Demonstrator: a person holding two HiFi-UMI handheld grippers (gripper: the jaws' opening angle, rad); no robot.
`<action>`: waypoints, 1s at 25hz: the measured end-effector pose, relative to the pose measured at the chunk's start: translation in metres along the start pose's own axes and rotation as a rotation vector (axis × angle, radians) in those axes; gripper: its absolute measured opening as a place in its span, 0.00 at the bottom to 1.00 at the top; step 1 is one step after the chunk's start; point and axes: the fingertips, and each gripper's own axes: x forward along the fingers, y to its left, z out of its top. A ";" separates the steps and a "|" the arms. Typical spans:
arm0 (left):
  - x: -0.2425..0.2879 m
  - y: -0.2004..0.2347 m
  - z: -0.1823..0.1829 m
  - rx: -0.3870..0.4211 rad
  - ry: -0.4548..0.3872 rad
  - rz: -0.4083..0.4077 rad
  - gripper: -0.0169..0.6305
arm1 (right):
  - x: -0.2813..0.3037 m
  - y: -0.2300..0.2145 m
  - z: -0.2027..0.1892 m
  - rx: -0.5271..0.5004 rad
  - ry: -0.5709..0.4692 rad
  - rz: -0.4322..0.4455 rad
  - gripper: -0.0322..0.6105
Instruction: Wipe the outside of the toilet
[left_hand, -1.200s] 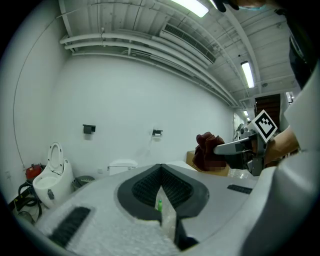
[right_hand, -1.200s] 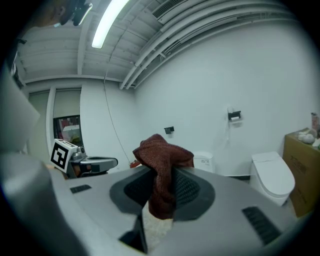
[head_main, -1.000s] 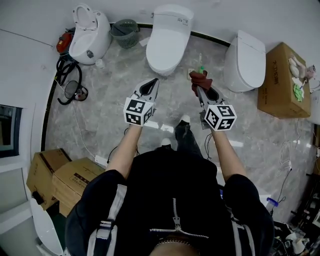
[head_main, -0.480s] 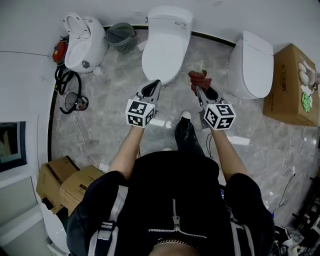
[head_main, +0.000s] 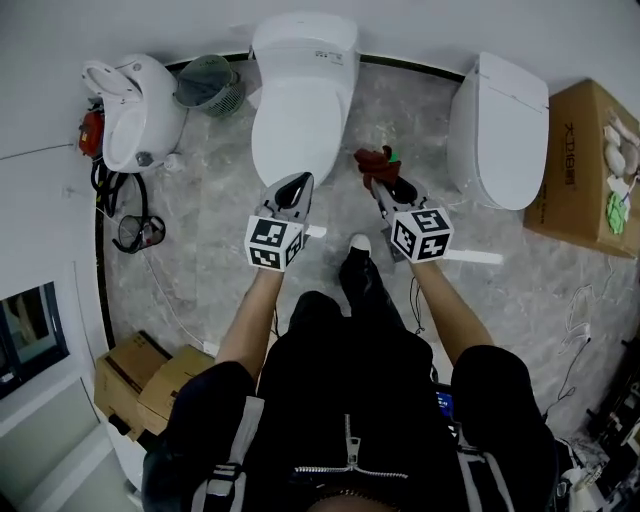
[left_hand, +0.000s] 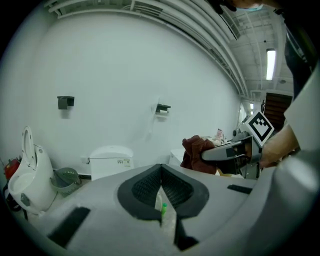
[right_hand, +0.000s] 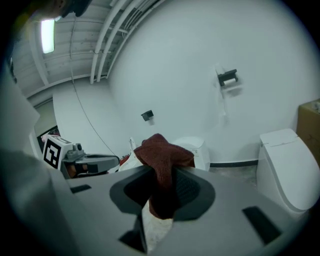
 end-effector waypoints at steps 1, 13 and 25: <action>0.012 -0.001 -0.004 -0.003 0.012 -0.013 0.03 | 0.009 -0.009 -0.004 0.014 0.012 -0.005 0.20; 0.135 0.033 -0.128 -0.105 0.151 -0.085 0.03 | 0.136 -0.110 -0.114 0.164 0.139 -0.106 0.20; 0.218 0.072 -0.246 -0.082 0.193 -0.106 0.03 | 0.285 -0.218 -0.221 0.231 0.174 -0.168 0.20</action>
